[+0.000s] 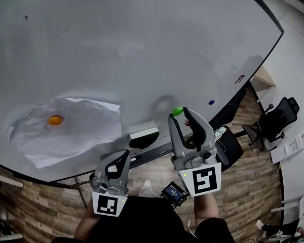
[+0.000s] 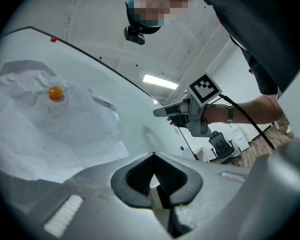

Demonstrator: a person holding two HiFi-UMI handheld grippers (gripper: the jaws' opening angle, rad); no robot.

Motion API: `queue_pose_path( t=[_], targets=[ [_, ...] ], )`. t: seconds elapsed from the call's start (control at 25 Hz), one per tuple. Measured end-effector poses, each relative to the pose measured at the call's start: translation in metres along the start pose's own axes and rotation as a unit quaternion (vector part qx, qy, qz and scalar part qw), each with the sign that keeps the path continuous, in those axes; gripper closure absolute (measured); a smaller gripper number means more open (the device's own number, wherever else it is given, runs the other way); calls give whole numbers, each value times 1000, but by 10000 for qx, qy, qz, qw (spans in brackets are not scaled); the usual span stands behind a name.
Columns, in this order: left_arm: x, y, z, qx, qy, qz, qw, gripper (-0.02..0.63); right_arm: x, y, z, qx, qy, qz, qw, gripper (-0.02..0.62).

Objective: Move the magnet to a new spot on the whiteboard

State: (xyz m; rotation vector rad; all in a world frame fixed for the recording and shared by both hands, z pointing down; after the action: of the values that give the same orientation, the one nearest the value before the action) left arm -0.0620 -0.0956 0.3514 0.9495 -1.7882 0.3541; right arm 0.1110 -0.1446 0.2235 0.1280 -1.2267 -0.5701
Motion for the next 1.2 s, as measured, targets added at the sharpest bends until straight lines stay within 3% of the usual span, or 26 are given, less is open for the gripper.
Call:
queue_pose_path(
  t=[0.48,1.2],
  targets=[
    [-2,1,4,-66,-88,37,9999,611,-3,-22,0,-59,-33,-196,9998,468],
    [-1,7,9,-275,-72,115,9995,611,14,-43,3,-98,150,30,9998,468]
  ],
)
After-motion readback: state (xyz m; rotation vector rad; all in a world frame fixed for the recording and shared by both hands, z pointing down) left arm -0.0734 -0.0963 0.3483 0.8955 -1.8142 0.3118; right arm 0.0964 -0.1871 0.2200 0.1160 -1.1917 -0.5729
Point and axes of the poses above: the fingertips, and each gripper's own axes: y backward along the fingers, z to its left, x out of its underside, the point moved 7 cm from there along y, backward along the fingers, and after that the axes turned 13 degrees about x, right-handed, at the moved point
